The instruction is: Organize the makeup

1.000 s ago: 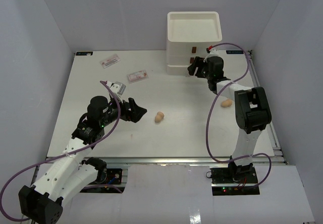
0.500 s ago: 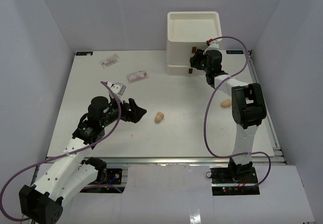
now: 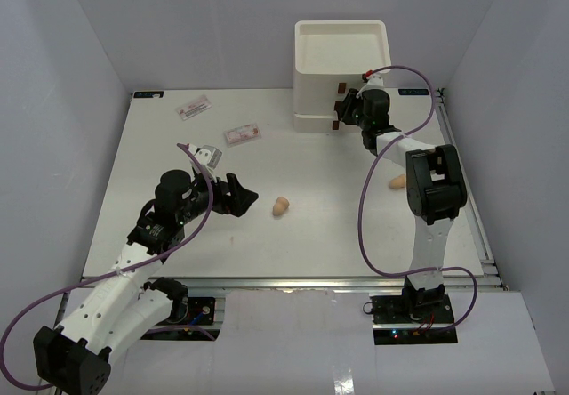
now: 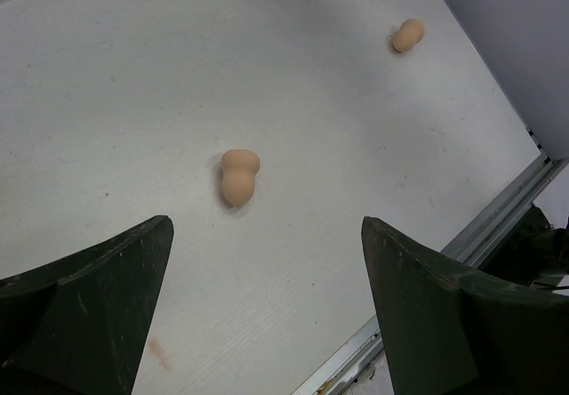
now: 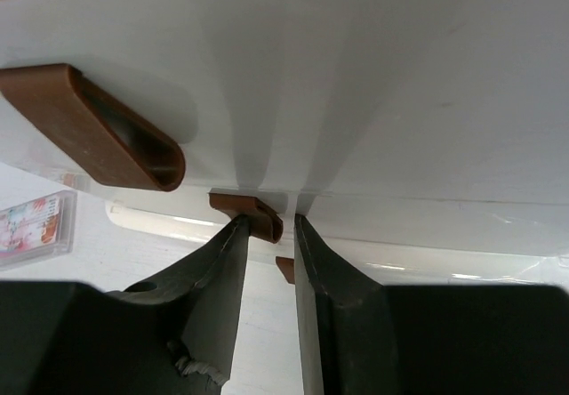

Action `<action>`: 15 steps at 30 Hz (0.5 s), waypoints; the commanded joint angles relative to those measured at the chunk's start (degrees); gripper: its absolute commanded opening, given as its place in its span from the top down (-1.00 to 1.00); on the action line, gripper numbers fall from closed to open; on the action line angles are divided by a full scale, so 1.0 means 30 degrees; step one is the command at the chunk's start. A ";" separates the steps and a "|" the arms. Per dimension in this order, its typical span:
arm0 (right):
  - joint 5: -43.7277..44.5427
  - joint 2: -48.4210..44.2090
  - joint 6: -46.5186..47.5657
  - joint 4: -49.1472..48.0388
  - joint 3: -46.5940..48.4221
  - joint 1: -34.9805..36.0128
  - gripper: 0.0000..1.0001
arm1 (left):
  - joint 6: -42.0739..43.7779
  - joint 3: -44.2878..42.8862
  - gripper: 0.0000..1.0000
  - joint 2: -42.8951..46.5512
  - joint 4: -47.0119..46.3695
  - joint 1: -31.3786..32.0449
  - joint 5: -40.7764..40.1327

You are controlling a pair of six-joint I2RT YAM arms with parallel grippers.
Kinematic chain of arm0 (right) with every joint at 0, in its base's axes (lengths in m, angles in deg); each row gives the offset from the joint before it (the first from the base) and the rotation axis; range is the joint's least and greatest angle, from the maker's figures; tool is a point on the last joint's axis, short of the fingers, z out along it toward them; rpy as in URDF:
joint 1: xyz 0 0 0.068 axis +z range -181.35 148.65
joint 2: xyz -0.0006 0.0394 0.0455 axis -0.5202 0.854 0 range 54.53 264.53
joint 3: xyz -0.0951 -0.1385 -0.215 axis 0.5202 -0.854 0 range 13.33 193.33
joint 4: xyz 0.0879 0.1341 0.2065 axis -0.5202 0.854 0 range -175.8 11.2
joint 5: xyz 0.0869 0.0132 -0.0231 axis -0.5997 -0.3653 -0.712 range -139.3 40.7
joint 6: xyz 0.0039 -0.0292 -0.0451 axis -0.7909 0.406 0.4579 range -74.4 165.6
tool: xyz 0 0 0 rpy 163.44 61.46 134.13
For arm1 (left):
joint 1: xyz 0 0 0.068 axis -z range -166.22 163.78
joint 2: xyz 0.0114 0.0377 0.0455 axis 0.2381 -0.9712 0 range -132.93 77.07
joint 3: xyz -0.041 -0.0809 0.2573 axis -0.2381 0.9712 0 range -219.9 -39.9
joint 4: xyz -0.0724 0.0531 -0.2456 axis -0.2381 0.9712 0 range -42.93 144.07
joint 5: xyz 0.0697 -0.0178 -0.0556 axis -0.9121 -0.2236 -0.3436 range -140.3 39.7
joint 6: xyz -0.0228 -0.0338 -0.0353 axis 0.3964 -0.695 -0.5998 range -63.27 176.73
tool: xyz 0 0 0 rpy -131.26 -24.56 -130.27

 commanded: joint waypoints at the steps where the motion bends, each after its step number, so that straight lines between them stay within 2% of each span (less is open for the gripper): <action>1: -0.0919 0.0237 -0.0118 -0.1199 0.0933 0.0134 0.21 | -0.0096 0.0126 -0.96 0.0131 -0.0048 -0.0077 -0.0156; 5: -0.1071 0.0261 0.0166 -0.1145 0.0991 0.0183 0.03 | -0.0096 0.0176 -0.96 0.0112 -0.0048 -0.0077 -0.0157; 9: -0.0972 0.0283 0.0313 -0.1101 0.1105 0.0205 -0.02 | -0.0073 0.0158 -0.96 0.0005 -0.0099 -0.0084 -0.0119; 12: -0.0580 0.0593 0.0414 -0.0692 0.1673 0.0247 0.05 | -0.0095 0.0151 -0.96 -0.0062 -0.0159 -0.0077 -0.0069; 15: 0.0100 0.0969 0.0414 -0.0174 0.2332 0.0294 0.27 | -0.0096 0.0151 -0.96 -0.0016 -0.0136 -0.0100 -0.0115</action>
